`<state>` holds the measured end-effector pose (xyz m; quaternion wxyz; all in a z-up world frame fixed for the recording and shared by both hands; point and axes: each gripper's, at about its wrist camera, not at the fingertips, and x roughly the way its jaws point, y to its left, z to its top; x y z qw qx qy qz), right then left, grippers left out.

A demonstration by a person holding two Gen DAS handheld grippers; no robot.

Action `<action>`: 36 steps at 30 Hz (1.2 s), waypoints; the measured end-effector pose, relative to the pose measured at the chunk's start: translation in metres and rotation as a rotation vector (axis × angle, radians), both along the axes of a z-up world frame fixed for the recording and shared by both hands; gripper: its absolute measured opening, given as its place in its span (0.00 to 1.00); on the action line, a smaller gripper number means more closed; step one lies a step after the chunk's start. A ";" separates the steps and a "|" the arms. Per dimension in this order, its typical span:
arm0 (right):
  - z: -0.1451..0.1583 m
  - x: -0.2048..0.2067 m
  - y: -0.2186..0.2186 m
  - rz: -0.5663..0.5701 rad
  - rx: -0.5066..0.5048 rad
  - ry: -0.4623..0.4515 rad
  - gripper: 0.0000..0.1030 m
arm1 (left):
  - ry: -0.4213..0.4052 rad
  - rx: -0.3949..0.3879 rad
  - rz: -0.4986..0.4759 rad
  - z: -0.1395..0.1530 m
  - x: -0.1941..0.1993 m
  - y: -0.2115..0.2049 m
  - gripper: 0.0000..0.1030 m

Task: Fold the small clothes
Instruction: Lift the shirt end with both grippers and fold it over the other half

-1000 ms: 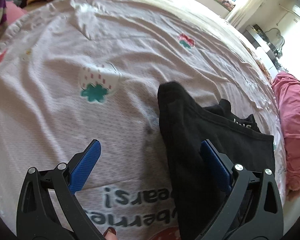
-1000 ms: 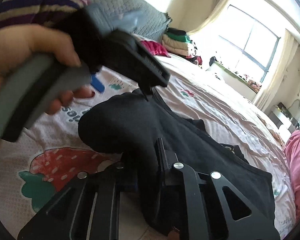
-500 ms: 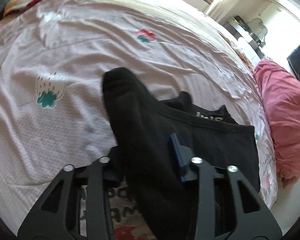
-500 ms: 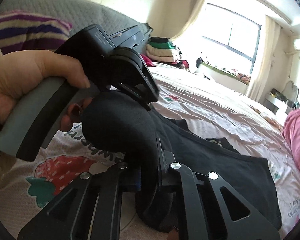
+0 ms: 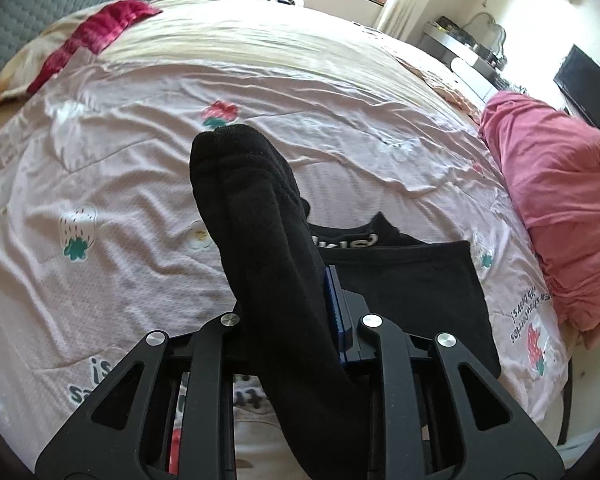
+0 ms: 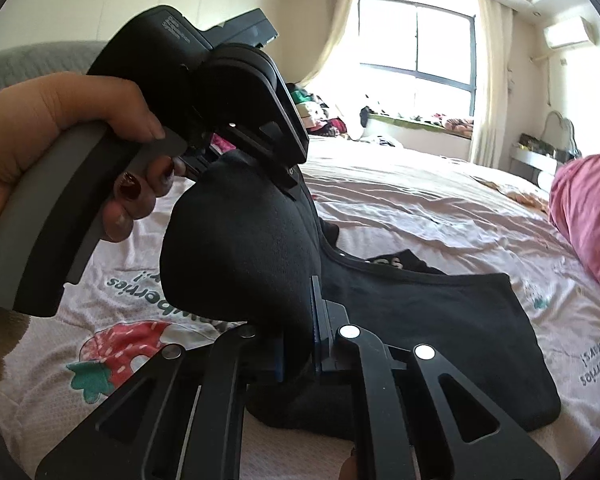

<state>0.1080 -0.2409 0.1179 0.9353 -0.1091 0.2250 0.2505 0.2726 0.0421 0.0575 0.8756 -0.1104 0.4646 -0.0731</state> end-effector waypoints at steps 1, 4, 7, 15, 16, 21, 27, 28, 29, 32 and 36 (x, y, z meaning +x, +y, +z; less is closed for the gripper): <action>0.001 0.000 -0.004 -0.006 0.007 0.002 0.08 | -0.002 0.007 -0.005 0.002 0.000 -0.004 0.15; 0.005 0.000 -0.019 -0.027 0.035 0.012 0.08 | -0.006 0.024 -0.023 0.010 0.001 -0.024 0.15; 0.009 0.002 -0.032 -0.046 0.063 0.025 0.08 | -0.008 0.047 -0.037 0.015 0.001 -0.041 0.15; 0.014 0.011 -0.066 -0.106 0.139 0.062 0.08 | -0.005 0.074 -0.070 0.022 0.007 -0.081 0.15; 0.014 0.011 -0.070 -0.112 0.145 0.065 0.08 | -0.002 0.078 -0.077 0.022 0.008 -0.087 0.15; 0.012 0.011 -0.091 -0.151 0.178 0.093 0.08 | 0.021 0.079 -0.108 0.019 0.011 -0.113 0.15; 0.006 0.016 -0.121 -0.190 0.217 0.137 0.07 | 0.046 0.074 -0.151 0.011 0.016 -0.147 0.15; 0.004 0.017 -0.126 -0.197 0.223 0.144 0.08 | 0.055 0.074 -0.157 0.008 0.018 -0.152 0.15; 0.003 0.019 -0.131 -0.206 0.231 0.154 0.08 | 0.060 0.076 -0.161 0.006 0.020 -0.157 0.15; -0.002 0.023 -0.142 -0.227 0.260 0.193 0.08 | 0.077 0.084 -0.171 -0.002 0.024 -0.169 0.15; -0.007 0.026 -0.150 -0.248 0.279 0.227 0.08 | 0.097 0.095 -0.181 -0.011 0.029 -0.183 0.15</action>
